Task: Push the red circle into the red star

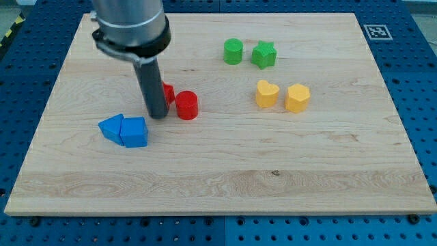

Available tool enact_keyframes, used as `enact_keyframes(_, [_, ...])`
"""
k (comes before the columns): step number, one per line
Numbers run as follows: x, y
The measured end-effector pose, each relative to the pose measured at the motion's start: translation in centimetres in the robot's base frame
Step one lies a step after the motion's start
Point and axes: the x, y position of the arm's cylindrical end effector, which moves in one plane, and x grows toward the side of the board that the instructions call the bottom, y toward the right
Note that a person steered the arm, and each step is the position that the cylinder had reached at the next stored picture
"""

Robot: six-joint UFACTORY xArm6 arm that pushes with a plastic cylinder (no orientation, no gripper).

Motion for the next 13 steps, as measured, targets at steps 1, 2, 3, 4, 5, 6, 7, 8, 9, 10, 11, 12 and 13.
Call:
enact_keyframes(1, [-4.2,0.0])
enact_keyframes(2, [-5.7,0.0])
enact_keyframes(3, [-5.7,0.0])
enact_keyframes(4, [-3.1,0.6])
enact_keyframes(5, [1.7,1.2])
enact_keyframes(6, [3.8,1.2])
enact_keyframes(7, [3.8,1.8])
enact_keyframes(8, [3.8,4.5])
enact_keyframes(9, [3.8,5.9])
enact_keyframes(10, [3.6,5.9])
enact_keyframes(11, [2.8,5.9])
enact_keyframes(12, [1.6,5.9])
enact_keyframes(13, [0.5,5.9])
